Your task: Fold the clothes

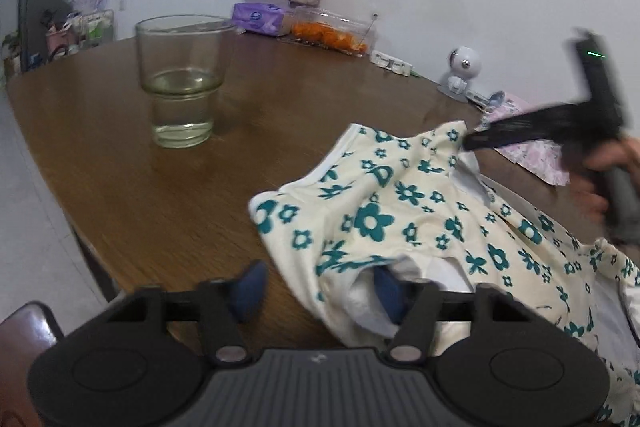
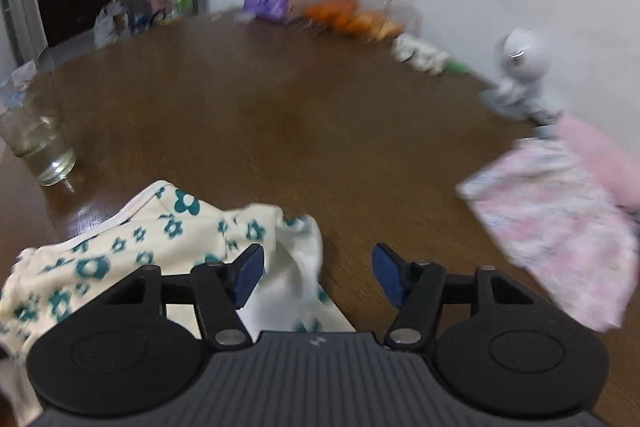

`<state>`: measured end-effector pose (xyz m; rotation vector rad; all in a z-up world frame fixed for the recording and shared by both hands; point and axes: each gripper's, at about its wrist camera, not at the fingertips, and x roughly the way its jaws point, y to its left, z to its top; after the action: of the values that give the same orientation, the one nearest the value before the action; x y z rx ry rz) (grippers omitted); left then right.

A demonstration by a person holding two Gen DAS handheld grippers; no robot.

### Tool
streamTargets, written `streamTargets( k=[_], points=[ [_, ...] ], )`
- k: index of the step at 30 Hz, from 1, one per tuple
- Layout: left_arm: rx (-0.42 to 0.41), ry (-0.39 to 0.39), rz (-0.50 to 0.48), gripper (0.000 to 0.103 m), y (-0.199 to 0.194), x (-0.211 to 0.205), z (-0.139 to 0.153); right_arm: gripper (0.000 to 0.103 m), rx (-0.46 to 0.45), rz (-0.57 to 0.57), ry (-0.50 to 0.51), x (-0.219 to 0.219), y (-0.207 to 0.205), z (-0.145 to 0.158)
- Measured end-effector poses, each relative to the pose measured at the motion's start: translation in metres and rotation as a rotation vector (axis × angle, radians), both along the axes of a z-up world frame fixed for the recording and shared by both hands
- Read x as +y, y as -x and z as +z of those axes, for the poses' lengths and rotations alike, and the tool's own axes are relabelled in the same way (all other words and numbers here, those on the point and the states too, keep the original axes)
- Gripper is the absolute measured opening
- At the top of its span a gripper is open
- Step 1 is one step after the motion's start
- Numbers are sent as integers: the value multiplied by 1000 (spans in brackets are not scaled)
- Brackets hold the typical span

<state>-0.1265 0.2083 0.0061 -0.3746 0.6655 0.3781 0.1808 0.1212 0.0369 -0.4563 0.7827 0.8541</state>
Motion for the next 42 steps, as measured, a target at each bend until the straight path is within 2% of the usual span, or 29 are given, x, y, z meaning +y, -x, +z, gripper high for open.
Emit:
streamTargets(
  k=[1, 2, 4, 6, 8, 9, 10, 12, 13, 15, 17, 18, 19, 21, 22, 24, 26, 28, 29, 30, 32, 33, 34, 35, 37, 39, 40, 42],
  points=[
    [-2, 3, 3, 7, -2, 1, -2, 17, 19, 7, 12, 6, 0, -6],
    [-12, 6, 9, 6, -2, 5, -2, 5, 44, 21, 20, 9, 1, -10],
    [-32, 25, 43, 6, 0, 15, -4, 3, 28, 47, 6, 9, 7, -10],
    [-47, 51, 73, 8, 1, 24, -5, 3, 25, 45, -37, 1, 8, -5],
    [-54, 57, 80, 22, 3, 25, -3, 7, 13, -15, -32, -7, 4, -3],
    [-57, 52, 78, 37, 5, 22, 0, 16, 15, -26, -15, -14, 5, -1],
    [-59, 47, 76, 48, 8, 19, 2, 33, 16, -38, 2, -21, 5, 1],
    [-85, 7, 1, 53, 13, 10, 8, 48, 28, -29, 7, -38, 12, 7],
    [-99, -14, -39, 56, 15, 5, 11, 48, 43, 6, -2, -47, 22, 8],
    [-81, -64, -59, 56, 11, -1, 10, 48, 73, 77, -6, -60, 44, 8],
    [-61, -115, -76, 30, 6, -7, 7, 47, 68, 116, 17, -65, 66, 2],
    [-51, -141, -85, 5, 3, -10, 6, 43, 54, 119, 27, -66, 76, -1],
    [-41, -166, -94, 4, 0, -13, 5, 33, 43, 118, 32, -66, 84, -4],
    [-85, -104, -80, 3, 13, -5, 8, 17, 36, 141, 48, -68, 96, -8],
    [-93, -76, -59, 2, 20, 1, 7, 14, 31, 150, 54, -69, 100, -7],
    [-91, -30, -19, 3, 31, 11, 3, 14, 30, 159, 50, -75, 111, -2],
    [-98, -8, -4, 12, 36, 15, 0, 18, 35, 167, 3, -83, 124, 9],
    [-123, -11, -4, 23, 39, 15, 4, 47, 46, 216, -17, -98, 149, 14],
    [-141, -24, -13, 23, 39, 14, 8, 49, 48, 235, -20, -108, 163, 15],
    [-158, -45, -54, 24, 39, 9, 13, 49, 50, 254, -22, -117, 178, 15],
    [-182, -92, -230, 42, 36, -9, 22, 46, 60, 237, -27, -136, 197, 10],
    [-174, -105, -350, 63, 31, -21, 24, 32, 66, 224, -29, -145, 207, 7],
    [-164, -117, -450, 70, 26, -33, 23, 9, 78, 214, -36, -152, 214, 4],
    [-151, -136, -529, 69, 21, -46, 21, 7, 93, 205, -45, -158, 221, 0],
    [-106, -184, -610, 69, 10, -63, 13, 8, 106, 181, -64, -169, 236, -4],
    [-64, -225, -627, 67, 2, -72, 5, 12, 100, 174, -114, -183, 247, 2],
    [-54, -220, -623, 67, -1, -71, 1, 24, 99, 162, -160, -193, 247, 6],
    [-33, -171, -610, 66, -4, -65, -2, 37, 96, 88, -218, -210, 241, 10]
  ],
)
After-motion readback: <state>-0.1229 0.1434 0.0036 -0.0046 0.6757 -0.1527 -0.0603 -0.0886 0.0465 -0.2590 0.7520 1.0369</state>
